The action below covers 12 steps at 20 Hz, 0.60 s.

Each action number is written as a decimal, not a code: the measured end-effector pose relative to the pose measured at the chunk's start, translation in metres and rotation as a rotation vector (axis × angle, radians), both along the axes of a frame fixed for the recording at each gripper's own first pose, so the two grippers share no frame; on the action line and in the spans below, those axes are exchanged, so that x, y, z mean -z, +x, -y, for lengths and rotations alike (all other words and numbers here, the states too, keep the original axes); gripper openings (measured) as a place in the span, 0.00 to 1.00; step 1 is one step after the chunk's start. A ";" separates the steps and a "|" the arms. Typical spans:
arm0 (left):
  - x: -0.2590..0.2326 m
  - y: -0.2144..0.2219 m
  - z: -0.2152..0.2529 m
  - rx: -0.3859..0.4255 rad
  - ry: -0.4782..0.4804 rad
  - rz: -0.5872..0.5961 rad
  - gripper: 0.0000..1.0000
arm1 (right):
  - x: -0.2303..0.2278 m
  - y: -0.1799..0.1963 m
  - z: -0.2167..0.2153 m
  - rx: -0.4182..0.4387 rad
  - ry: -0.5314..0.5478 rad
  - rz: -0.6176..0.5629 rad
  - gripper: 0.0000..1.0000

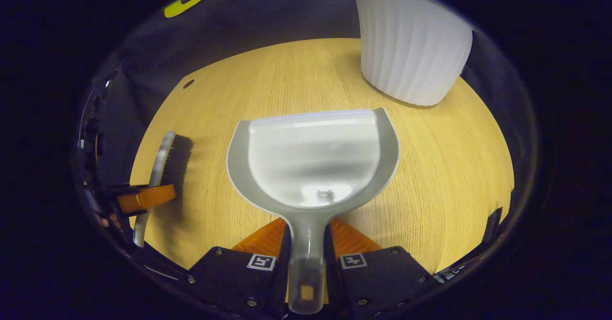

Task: Pick up the small broom and dustpan from the desktop, sweep the trash into the dustpan with the broom, and then empty the trash into the garbage bin.

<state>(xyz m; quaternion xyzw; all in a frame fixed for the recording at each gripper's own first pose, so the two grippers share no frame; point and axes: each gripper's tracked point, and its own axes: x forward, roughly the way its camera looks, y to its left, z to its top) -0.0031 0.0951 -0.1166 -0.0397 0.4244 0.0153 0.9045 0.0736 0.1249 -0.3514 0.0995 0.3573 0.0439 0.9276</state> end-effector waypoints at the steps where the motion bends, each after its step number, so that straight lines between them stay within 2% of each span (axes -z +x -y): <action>1: -0.002 -0.001 0.001 0.003 0.006 0.007 0.50 | -0.002 -0.001 0.001 -0.002 -0.001 0.004 0.35; 2: -0.006 -0.001 0.000 0.010 0.015 0.018 0.52 | -0.004 -0.001 0.001 -0.004 -0.001 0.012 0.40; 3: -0.006 0.000 0.000 0.014 0.028 0.027 0.50 | -0.005 -0.002 0.003 -0.004 -0.003 0.014 0.46; 4: -0.009 0.000 0.000 0.017 0.038 0.033 0.57 | -0.005 -0.002 0.004 -0.005 -0.003 0.018 0.51; 5: -0.013 -0.001 0.001 0.019 0.039 0.039 0.63 | -0.010 -0.004 0.004 -0.011 0.004 0.026 0.50; 6: -0.017 -0.003 0.004 0.020 0.035 0.047 0.69 | -0.014 -0.005 0.005 -0.010 0.006 0.032 0.72; 7: -0.020 -0.004 0.005 0.019 0.032 0.057 0.72 | -0.020 -0.009 0.008 -0.007 0.005 0.042 0.81; 9: -0.028 -0.007 0.007 0.016 0.032 0.082 0.81 | -0.034 -0.015 0.012 -0.006 0.012 0.067 0.86; 10: -0.033 -0.007 0.007 0.013 0.037 0.096 0.87 | -0.041 -0.017 0.017 -0.004 0.016 0.083 0.93; 12: -0.046 -0.008 0.005 0.007 0.050 0.134 0.95 | -0.058 -0.020 0.027 0.008 0.014 0.125 0.96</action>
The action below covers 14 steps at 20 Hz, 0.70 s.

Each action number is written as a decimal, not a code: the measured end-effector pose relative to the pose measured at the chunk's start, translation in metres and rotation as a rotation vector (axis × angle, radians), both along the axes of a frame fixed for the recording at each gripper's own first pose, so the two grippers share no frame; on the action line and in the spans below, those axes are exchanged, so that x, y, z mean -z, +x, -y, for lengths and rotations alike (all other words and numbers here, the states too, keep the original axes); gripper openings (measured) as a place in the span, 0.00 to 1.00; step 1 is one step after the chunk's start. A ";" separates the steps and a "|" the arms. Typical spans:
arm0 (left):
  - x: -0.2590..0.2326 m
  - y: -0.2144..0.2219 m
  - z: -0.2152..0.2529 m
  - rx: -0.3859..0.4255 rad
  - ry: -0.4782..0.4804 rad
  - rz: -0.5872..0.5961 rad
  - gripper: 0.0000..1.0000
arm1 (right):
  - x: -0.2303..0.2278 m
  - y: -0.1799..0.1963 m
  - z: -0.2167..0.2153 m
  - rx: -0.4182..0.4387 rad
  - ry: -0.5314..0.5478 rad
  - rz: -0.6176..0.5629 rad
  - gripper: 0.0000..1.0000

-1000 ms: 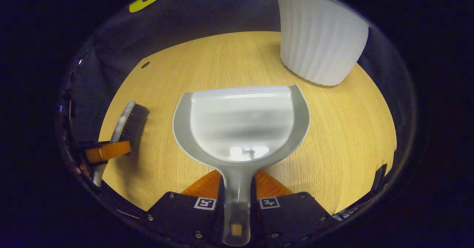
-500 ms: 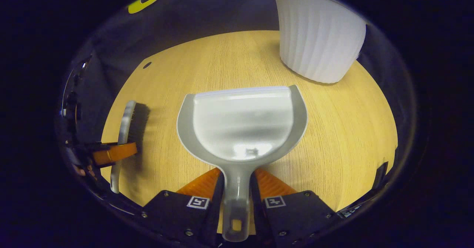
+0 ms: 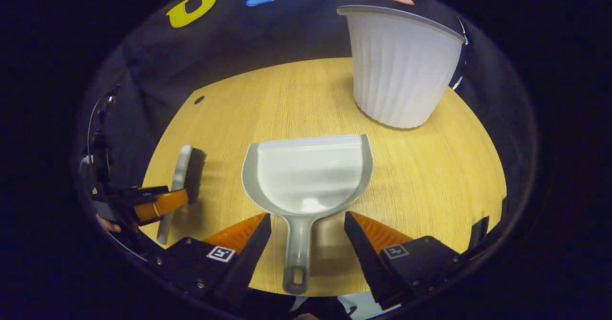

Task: Pick up the small broom and dustpan from the desktop, sweep the trash into the dustpan with the broom, and then empty the trash into the garbage bin.

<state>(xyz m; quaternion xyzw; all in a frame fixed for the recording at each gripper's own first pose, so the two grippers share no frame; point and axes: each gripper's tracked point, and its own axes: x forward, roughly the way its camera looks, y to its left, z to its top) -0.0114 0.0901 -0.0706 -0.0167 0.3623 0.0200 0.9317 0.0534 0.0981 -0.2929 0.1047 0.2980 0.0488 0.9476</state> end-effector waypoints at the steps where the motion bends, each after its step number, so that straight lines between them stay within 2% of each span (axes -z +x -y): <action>1: -0.008 0.000 0.002 0.000 0.001 0.024 0.96 | -0.007 -0.003 0.004 0.007 0.000 0.025 0.96; 5: -0.051 0.000 0.007 -0.004 0.027 0.159 0.96 | -0.026 -0.013 0.006 0.031 -0.034 0.155 0.96; 14: -0.135 -0.020 0.023 -0.067 -0.012 0.470 0.96 | -0.049 -0.045 -0.016 0.023 -0.177 0.464 0.96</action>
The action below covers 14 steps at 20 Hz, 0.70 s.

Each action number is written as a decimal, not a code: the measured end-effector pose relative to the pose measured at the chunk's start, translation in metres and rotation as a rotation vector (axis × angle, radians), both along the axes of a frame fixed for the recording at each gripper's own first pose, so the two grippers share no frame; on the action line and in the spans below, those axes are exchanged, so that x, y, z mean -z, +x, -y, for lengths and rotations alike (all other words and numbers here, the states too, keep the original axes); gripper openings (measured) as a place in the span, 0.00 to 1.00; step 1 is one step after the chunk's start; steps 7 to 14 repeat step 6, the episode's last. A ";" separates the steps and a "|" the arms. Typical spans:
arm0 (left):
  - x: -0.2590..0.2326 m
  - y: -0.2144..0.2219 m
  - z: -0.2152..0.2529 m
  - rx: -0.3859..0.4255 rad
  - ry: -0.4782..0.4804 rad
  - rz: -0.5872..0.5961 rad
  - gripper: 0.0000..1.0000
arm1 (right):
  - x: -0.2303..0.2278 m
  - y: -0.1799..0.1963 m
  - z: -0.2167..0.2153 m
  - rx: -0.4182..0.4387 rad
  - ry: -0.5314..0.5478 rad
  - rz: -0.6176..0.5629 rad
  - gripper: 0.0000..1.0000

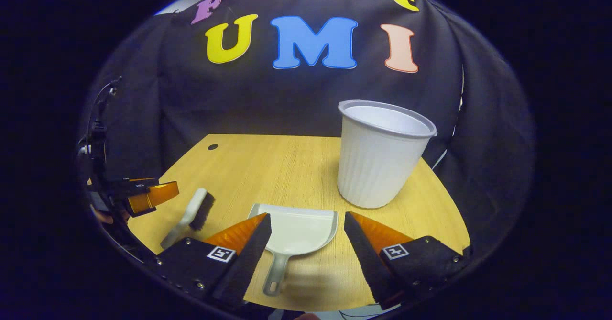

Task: Pick up the small broom and dustpan from the desktop, sweep the trash into the dustpan with the broom, and then empty the trash into the garbage bin.

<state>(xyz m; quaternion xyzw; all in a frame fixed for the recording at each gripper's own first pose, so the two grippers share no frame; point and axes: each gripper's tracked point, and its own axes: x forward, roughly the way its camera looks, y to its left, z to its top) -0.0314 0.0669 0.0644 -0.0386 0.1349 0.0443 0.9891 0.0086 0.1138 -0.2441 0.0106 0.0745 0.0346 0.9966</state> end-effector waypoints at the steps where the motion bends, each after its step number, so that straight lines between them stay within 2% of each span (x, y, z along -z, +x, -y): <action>1: -0.008 -0.003 0.004 -0.001 0.004 0.029 0.96 | -0.004 -0.006 -0.002 -0.006 -0.010 0.031 0.95; 6: -0.051 -0.026 0.016 -0.016 0.037 0.205 0.96 | -0.032 -0.033 -0.001 -0.009 -0.046 0.205 0.95; 14: -0.051 -0.026 0.016 -0.016 0.037 0.205 0.96 | -0.032 -0.033 -0.001 -0.009 -0.046 0.205 0.95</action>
